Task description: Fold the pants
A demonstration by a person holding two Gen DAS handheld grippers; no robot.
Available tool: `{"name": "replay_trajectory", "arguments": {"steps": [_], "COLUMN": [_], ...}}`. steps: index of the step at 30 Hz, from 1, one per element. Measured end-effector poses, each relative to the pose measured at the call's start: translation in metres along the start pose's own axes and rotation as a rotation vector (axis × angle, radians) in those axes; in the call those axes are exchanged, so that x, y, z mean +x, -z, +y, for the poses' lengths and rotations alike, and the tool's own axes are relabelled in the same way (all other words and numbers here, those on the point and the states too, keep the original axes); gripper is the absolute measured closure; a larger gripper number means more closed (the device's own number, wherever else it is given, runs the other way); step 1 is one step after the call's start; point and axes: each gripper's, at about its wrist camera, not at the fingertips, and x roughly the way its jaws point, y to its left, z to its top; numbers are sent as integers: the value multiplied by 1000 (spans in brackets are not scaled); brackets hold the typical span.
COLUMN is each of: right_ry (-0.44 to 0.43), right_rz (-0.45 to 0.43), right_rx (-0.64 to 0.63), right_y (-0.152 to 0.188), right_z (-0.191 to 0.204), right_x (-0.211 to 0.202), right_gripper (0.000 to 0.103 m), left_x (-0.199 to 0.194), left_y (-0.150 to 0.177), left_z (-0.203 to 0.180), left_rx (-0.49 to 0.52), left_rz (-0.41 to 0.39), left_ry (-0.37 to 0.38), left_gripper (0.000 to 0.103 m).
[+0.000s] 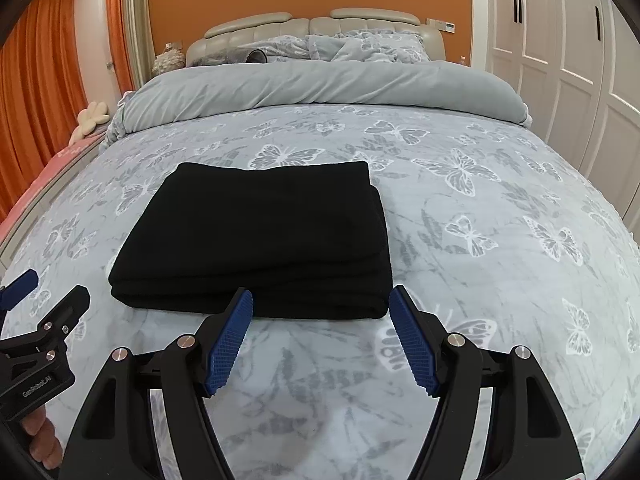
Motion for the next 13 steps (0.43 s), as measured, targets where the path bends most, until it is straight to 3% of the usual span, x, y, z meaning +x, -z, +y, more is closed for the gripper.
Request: {"name": "replay_trajectory", "arguments": {"steps": [13], "right_ry": [-7], "right_rz": [-4], "right_rx": [-5], "right_y": [-1], "right_z": [3], "right_x": [0], "right_gripper": [30], "left_x": [1], "left_y": [-1], "left_z": [3], "left_rx": [1], "left_rz": [31], "left_ry": [50], "left_gripper": [6]}}
